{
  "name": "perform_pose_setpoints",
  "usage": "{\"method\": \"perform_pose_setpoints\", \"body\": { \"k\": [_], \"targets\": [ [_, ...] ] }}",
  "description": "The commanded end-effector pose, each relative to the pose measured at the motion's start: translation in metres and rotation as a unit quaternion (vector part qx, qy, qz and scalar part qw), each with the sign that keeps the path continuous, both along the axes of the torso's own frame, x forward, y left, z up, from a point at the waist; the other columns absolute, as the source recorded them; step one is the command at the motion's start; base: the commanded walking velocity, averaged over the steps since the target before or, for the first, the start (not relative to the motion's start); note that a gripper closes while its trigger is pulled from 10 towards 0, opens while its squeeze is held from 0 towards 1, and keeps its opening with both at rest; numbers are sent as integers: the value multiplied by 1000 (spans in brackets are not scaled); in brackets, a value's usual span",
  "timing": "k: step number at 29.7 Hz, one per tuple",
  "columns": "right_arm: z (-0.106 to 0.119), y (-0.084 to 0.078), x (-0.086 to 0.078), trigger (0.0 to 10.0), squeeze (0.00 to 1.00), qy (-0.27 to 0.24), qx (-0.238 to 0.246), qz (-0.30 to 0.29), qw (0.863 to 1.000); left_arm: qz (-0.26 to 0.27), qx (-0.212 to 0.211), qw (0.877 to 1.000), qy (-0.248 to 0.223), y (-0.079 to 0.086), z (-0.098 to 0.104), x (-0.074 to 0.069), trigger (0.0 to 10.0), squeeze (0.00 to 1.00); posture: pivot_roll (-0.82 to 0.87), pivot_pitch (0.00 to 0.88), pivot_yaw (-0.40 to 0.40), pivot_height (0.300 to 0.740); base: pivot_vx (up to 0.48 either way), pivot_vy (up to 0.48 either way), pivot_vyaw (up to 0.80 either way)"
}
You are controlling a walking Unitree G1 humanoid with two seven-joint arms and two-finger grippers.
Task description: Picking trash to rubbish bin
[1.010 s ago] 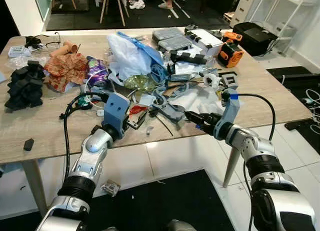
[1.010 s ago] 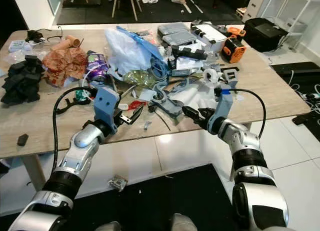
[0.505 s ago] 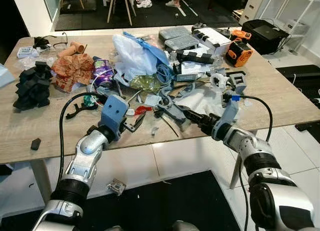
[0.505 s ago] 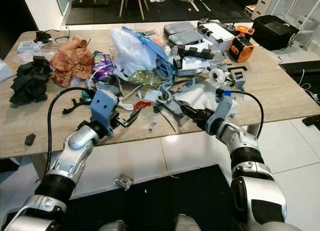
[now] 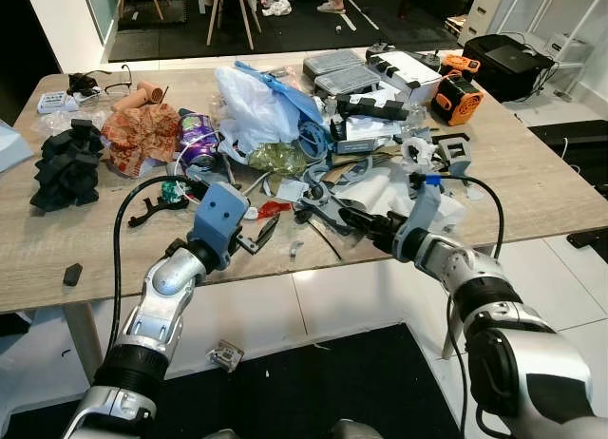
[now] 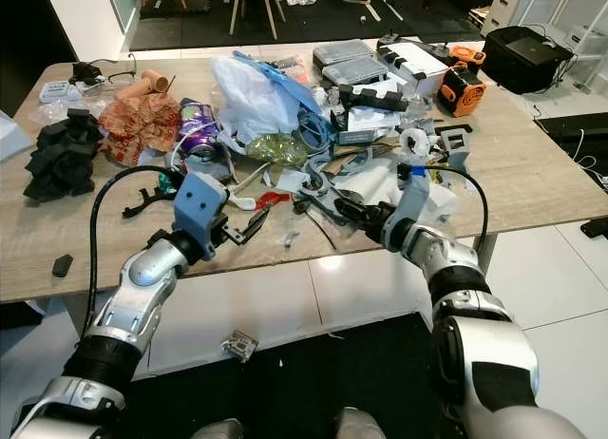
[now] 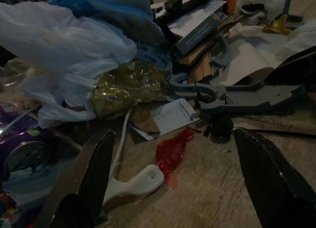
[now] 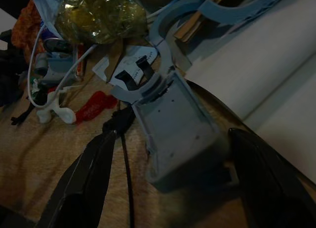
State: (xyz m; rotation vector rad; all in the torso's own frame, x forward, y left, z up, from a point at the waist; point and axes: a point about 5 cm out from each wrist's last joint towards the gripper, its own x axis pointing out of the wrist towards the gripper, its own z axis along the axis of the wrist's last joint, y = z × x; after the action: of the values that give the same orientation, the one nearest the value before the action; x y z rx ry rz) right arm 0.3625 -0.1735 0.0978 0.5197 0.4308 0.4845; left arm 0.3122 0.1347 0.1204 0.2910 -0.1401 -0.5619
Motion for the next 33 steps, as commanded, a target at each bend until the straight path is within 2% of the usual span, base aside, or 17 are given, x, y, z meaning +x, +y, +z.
{"method": "perform_pose_setpoints", "body": {
  "k": [1,6,7,16,22,26,28,33],
  "targets": [
    [-4,2,-1,10000,0,11,-6,0,1000,-7,9,1000,4,0,-1,-2,10000,0,28,0,-8,740,0,0,0],
    [-5,4,-1,10000,0,18,6,-3,1000,-8,9,1000,4,1,0,-2,10000,0,30,0,-8,740,0,0,0],
    [-6,7,-2,0,0,25,27,-2,999,-8,8,1000,5,2,0,-3,10000,0,29,0,-8,740,0,0,0],
    [-13,9,-6,0,0,53,43,-1,998,-9,10,1000,5,2,1,-5,10000,0,29,0,-6,740,0,0,0],
    [-9,3,-4,0,0,46,50,-5,998,-11,11,1000,6,1,1,-4,10000,0,25,0,-10,740,0,0,0],
    [3,-2,-1,0,0,17,68,7,998,-11,10,1000,6,0,0,-4,10000,0,22,0,-13,740,0,0,0],
    [22,-6,3,0,0,-26,100,44,994,-12,4,1000,8,-2,0,-4,10000,0,14,0,-15,740,0,0,0],
    [40,-10,4,0,0,-65,120,79,988,-11,-12,1000,10,-3,1,-3,10000,0,-4,0,-23,740,0,0,0]
  ]
}}
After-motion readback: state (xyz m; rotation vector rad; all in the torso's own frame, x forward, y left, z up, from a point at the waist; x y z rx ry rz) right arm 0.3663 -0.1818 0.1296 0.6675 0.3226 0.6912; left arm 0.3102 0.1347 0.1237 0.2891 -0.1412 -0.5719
